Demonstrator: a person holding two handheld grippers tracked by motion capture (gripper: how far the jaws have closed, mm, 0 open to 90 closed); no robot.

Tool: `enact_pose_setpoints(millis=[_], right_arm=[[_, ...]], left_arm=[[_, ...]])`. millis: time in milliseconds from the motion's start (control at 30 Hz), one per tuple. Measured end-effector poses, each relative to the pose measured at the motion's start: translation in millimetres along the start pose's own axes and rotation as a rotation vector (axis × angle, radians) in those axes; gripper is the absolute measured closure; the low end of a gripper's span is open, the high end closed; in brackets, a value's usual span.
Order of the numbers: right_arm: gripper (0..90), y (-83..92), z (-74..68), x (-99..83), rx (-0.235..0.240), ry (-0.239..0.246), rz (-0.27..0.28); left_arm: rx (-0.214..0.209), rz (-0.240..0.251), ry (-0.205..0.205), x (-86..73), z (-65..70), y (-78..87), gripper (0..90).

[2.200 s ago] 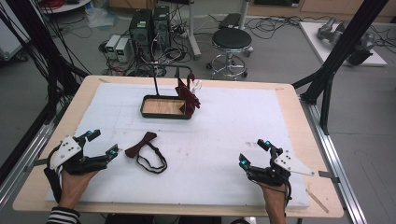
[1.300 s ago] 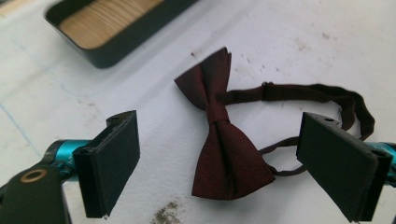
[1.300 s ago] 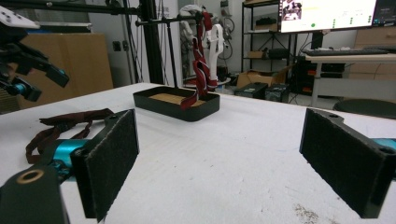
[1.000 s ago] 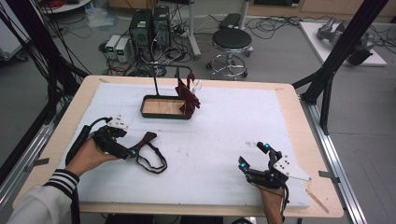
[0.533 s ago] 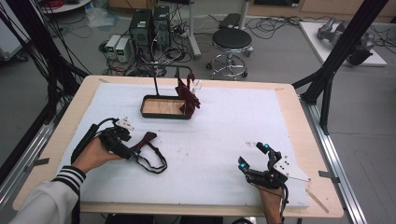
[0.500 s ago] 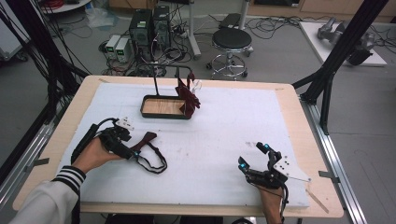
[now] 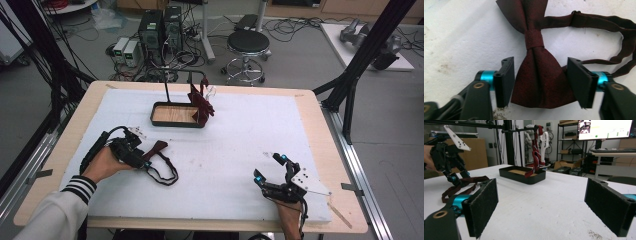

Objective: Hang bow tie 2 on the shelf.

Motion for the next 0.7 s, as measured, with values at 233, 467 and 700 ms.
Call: enact_pose_setpoints(millis=[233, 467, 700], right_arm=[[10.9, -0.1, -0.1, -0.1, 0.001, 0.003, 0.003], [10.9, 0.1, -0.1, -0.1, 0.0, 0.002, 0.006], [10.9, 0.2, -0.7, -0.2, -0.002, 0.007, 0.003]], left_arm=[[0.004, -0.003, 0.019, -0.1, 2.0, 4.3, 70.4], [0.03, 0.02, 0.016, -0.8, 0.5, 11.2, 75.3], [0.046, 0.099, 0.014, 2.1, -0.2, 21.3, 75.9]])
Point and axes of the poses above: each handheld gripper's, and its own axes: y roughly backward along the jaws, x roughly out of its top, z roughly to its right, the point moved 5 cm from there along -y, roughly forward along the jaws, and after that the axes turned 4 degrees about x, right-handed, at the moved point
